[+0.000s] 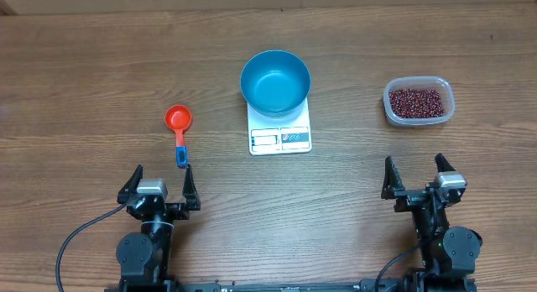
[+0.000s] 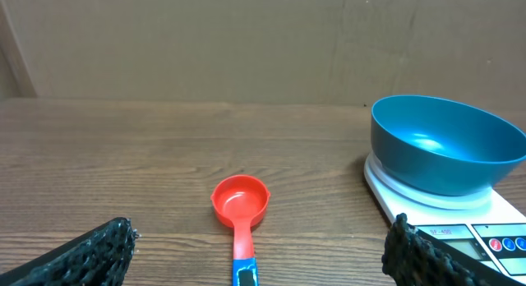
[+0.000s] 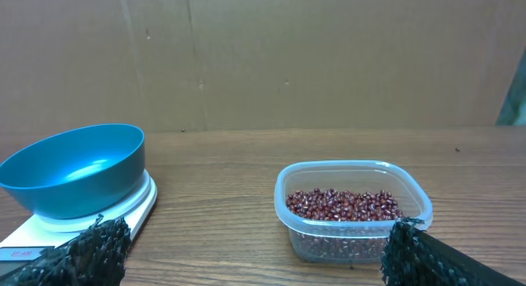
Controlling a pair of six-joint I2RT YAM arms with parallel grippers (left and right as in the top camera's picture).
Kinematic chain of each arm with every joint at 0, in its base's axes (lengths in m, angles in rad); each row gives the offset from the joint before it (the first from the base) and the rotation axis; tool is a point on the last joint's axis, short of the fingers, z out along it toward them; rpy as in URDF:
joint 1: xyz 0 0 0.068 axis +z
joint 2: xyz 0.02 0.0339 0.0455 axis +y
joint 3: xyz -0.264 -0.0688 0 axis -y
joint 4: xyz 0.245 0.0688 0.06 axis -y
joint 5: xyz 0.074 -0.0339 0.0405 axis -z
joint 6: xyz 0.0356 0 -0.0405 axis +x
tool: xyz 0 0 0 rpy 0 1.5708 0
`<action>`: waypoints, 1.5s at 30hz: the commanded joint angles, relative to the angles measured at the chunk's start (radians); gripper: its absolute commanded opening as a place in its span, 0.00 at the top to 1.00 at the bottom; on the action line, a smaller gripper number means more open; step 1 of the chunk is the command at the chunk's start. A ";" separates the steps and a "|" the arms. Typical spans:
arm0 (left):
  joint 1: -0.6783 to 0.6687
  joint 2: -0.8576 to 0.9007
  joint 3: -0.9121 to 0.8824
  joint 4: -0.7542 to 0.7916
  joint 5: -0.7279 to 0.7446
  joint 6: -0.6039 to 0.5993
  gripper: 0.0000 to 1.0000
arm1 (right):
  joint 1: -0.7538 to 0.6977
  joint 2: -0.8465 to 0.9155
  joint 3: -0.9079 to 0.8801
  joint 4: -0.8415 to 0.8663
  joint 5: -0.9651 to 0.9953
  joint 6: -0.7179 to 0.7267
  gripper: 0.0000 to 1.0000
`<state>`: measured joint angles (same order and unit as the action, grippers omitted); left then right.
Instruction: Scoop item into bowl and weigh 150g on scale
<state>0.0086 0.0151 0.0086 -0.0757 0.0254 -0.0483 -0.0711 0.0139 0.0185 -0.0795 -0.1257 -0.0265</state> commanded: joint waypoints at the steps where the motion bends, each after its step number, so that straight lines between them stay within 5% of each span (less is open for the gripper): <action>1: 0.006 -0.007 -0.004 -0.002 -0.006 0.019 0.01 | 0.005 -0.011 -0.011 0.006 0.005 0.000 0.00; 45: 0.006 -0.006 -0.004 -0.003 -0.003 0.000 0.01 | 0.005 -0.011 -0.011 0.006 0.005 0.000 0.00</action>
<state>0.0086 0.0151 0.0086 -0.0761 0.0257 -0.0486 -0.0711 0.0135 0.0185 -0.0788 -0.1257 -0.0265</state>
